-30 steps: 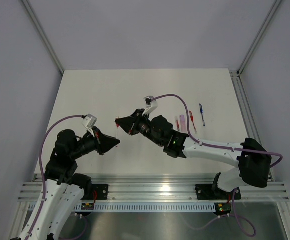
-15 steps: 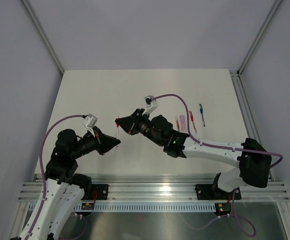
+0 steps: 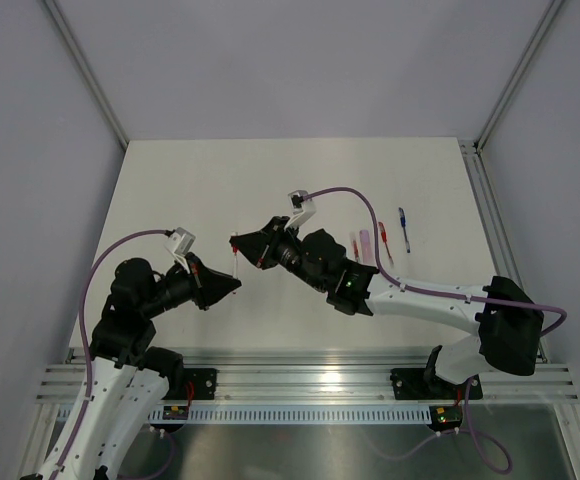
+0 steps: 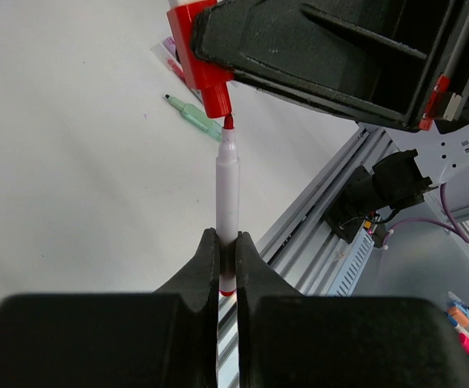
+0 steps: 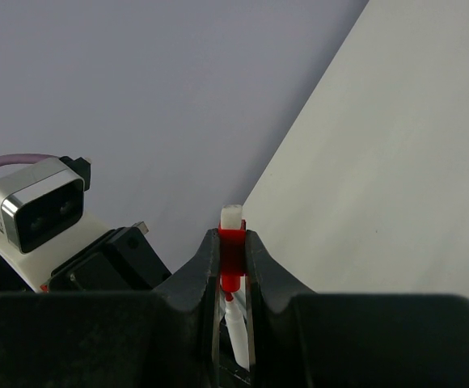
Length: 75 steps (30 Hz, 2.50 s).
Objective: Insert the pens into the pen caps
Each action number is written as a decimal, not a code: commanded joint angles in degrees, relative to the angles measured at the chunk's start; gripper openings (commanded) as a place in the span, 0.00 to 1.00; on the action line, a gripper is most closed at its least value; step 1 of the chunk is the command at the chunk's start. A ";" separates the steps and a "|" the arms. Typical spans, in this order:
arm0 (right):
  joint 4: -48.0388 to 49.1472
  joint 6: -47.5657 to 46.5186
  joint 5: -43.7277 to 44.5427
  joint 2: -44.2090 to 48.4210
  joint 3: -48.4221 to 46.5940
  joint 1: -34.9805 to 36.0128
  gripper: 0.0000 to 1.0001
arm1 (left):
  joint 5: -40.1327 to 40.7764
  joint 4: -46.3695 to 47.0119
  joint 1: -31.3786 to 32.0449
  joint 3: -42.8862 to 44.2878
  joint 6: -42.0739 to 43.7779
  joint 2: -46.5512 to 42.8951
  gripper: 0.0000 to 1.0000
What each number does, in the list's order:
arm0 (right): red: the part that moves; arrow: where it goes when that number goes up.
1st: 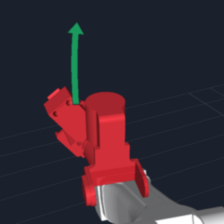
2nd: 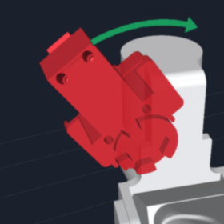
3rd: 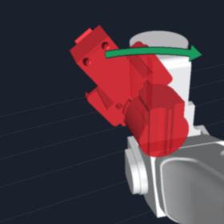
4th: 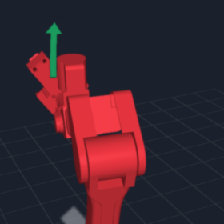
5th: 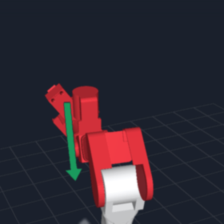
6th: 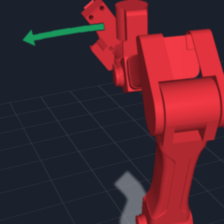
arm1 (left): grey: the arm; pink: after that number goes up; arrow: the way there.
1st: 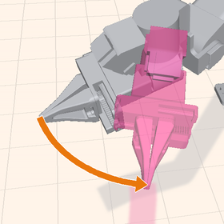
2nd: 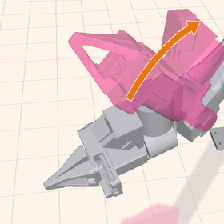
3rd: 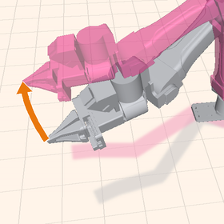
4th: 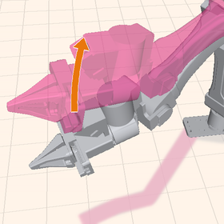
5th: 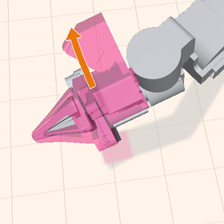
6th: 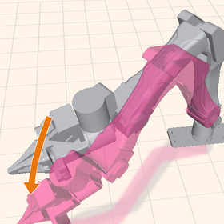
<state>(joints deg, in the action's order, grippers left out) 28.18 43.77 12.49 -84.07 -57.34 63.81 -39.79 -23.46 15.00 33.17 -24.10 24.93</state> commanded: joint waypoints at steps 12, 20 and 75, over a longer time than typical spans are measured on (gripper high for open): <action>1.61 -0.18 0.25 2.69 0.30 0.61 0.00 | 0.15 1.84 -0.59 -0.03 -0.51 -0.23 0.00; 2.58 0.62 -0.36 0.40 0.74 0.70 0.00 | -0.46 2.19 -0.77 -0.12 -0.51 -0.23 0.00; 6.71 -5.53 3.42 4.09 7.86 4.39 0.00 | -5.73 11.77 -2.17 0.41 -8.68 2.84 0.00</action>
<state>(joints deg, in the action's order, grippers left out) 37.93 40.58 17.74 -81.76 -50.43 66.35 -45.17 -20.01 13.69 32.64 -31.46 27.49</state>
